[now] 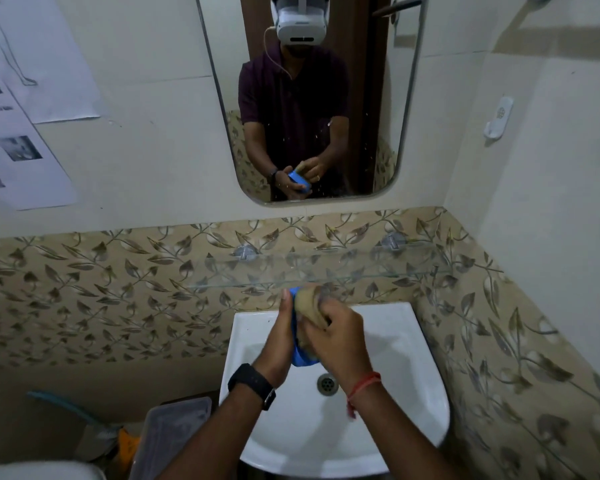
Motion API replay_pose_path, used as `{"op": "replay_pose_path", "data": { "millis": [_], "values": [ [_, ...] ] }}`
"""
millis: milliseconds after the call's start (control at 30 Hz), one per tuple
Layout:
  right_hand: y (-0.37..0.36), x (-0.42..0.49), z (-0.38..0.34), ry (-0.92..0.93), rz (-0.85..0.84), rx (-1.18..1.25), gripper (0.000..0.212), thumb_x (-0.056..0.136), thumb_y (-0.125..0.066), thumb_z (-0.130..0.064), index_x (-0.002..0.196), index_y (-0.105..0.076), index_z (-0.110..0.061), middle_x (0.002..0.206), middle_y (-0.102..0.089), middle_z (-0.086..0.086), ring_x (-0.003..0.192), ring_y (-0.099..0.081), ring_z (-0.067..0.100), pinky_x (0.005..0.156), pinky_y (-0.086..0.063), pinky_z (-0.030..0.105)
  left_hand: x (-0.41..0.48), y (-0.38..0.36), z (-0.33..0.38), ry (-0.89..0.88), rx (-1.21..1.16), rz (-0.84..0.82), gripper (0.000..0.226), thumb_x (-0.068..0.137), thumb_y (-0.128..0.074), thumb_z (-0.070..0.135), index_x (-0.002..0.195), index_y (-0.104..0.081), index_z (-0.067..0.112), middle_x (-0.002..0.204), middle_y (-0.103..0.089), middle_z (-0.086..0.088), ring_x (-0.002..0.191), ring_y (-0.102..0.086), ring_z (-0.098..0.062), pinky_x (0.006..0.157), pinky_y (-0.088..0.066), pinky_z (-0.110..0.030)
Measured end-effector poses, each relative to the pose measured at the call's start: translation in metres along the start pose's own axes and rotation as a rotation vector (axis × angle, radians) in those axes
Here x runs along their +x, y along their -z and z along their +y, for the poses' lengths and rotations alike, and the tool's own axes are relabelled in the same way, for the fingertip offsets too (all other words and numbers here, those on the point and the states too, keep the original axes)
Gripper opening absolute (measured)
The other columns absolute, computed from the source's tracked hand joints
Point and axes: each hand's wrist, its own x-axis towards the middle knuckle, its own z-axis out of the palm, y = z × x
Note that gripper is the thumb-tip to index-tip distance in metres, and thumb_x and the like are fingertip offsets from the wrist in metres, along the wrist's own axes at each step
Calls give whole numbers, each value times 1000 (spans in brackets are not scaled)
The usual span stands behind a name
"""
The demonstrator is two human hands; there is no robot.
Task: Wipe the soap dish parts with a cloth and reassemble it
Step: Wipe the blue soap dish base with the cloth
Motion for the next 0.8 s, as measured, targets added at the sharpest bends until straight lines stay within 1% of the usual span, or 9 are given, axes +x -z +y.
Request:
{"op": "replay_pose_path", "data": {
  "millis": [100, 200, 267, 433, 467, 533, 633, 733, 800],
  "values": [
    [9, -15, 9, -60, -233, 14, 31, 87, -72, -28, 60, -63, -17, 55, -61, -18, 50, -60, -2, 45, -42, 5, 3, 11, 5, -6, -11, 24, 70, 89, -22, 73, 124, -70, 36, 100, -77, -12, 92, -72, -26, 85, -58, -42],
    [15, 1, 8, -89, 50, -145, 36, 85, -73, -20, 54, -55, -22, 47, -53, -11, 49, -57, -2, 45, -38, 3, -2, -3, -6, 3, 30, -29, 68, 86, -21, 75, 110, -76, 42, 110, -79, -4, 104, -73, -23, 96, -57, -47],
    [11, 9, 2, -70, 172, -133, 34, 84, -73, -15, 56, -53, -18, 50, -52, -8, 51, -53, 1, 48, -37, 3, -5, -14, -9, 6, 19, -36, 67, 86, -26, 73, 112, -76, 36, 119, -76, -5, 114, -70, -22, 102, -53, -44],
    [15, -17, 6, -108, -326, 68, 36, 86, -71, -26, 52, -60, -26, 53, -59, -10, 49, -58, 1, 48, -47, 13, -1, 9, 2, -16, 13, 31, 66, 82, -28, 77, 101, -80, 41, 97, -80, -8, 90, -75, -23, 79, -61, -37],
    [17, -15, 7, -153, -316, 56, 36, 87, -72, -28, 52, -62, -29, 52, -62, -12, 48, -61, 0, 47, -48, 12, -2, 11, 1, -24, 9, 28, 66, 82, -27, 78, 102, -79, 43, 97, -80, -8, 89, -75, -23, 80, -62, -40],
    [17, -4, 9, -147, -89, -64, 39, 86, -73, -22, 50, -57, -26, 46, -57, -10, 47, -58, -4, 44, -42, 7, -6, 5, -6, -30, 29, 18, 65, 83, -24, 77, 106, -76, 47, 106, -79, -4, 98, -75, -23, 86, -61, -43],
    [8, 6, 4, -64, 113, -156, 34, 85, -71, -11, 57, -54, -17, 54, -55, -8, 52, -55, 1, 49, -40, 4, -9, -10, -14, -6, 30, 3, 63, 88, -25, 70, 110, -76, 41, 116, -77, -2, 110, -72, -19, 93, -59, -36],
    [4, -6, 6, 8, -99, -5, 24, 84, -68, -5, 64, -62, -16, 66, -56, -12, 61, -56, 0, 56, -42, 5, -4, 2, -10, 36, -6, 53, 70, 92, -26, 67, 124, -71, 24, 121, -74, -14, 114, -69, -27, 100, -55, -43],
    [12, -16, 10, 62, -350, 32, 27, 81, -63, -2, 64, -63, -23, 72, -55, -14, 66, -55, -2, 60, -41, 7, -2, 16, -10, 29, -28, 79, 68, 94, -25, 68, 123, -71, 27, 111, -77, -15, 100, -75, -27, 85, -61, -42]
  ]
}}
